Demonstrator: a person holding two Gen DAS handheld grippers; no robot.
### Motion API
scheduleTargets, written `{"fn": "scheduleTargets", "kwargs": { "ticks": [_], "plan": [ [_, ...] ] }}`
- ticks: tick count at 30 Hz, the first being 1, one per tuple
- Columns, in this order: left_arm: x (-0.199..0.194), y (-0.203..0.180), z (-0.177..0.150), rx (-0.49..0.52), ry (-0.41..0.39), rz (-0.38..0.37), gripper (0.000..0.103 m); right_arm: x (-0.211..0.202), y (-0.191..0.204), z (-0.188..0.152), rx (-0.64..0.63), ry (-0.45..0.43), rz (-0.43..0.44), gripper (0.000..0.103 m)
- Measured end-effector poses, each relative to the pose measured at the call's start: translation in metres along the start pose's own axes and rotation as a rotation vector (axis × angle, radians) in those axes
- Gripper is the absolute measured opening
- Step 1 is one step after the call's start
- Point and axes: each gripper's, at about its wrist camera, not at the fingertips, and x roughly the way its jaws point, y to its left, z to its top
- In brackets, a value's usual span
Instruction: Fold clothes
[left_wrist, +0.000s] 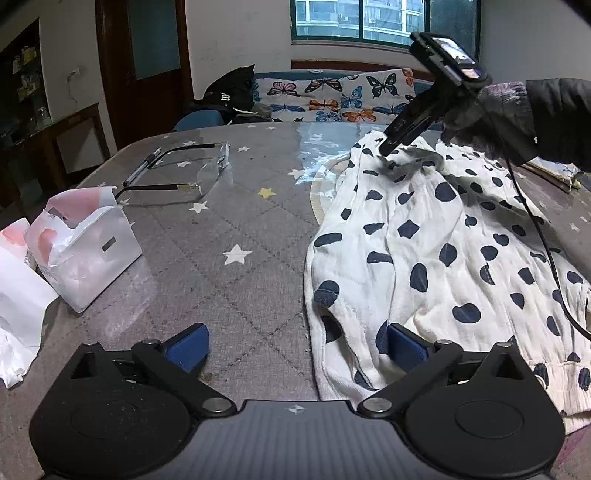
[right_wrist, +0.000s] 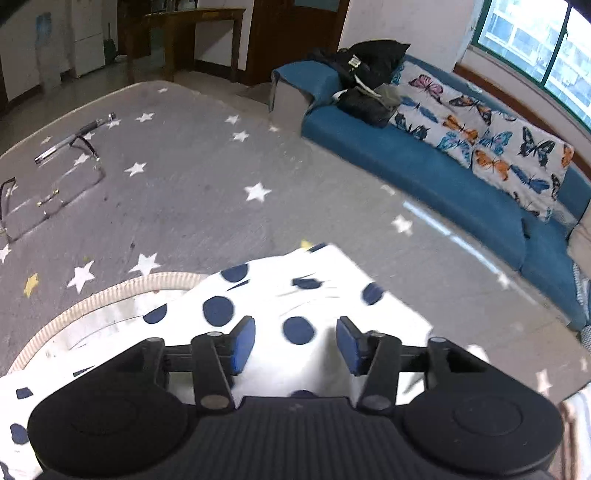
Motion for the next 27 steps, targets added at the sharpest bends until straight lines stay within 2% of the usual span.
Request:
{"fn": "scheduleTargets", "kwargs": {
  "ticks": [3,8,15,21,27],
  "plan": [
    [0.001,0.001,0.0,0.0,0.003,-0.001,0.103,0.006,0.008,0.001,-0.005,-0.02,0.015,0.056],
    [0.002,0.004,-0.001,-0.016,0.003,0.018,0.103,0.009,0.003,0.004,0.033,-0.05,0.076,0.058],
    [-0.004,0.001,-0.003,-0.008,-0.004,0.066,0.103,0.024,0.009,0.02,0.044,-0.1,0.106,0.064],
    [-0.011,0.004,-0.008,-0.024,0.01,0.122,0.103,0.039,0.049,0.051,-0.03,-0.106,0.146,0.065],
    [-0.017,0.008,-0.011,-0.03,0.02,0.145,0.103,0.042,0.088,0.07,-0.119,-0.115,0.175,0.065]
  ]
}}
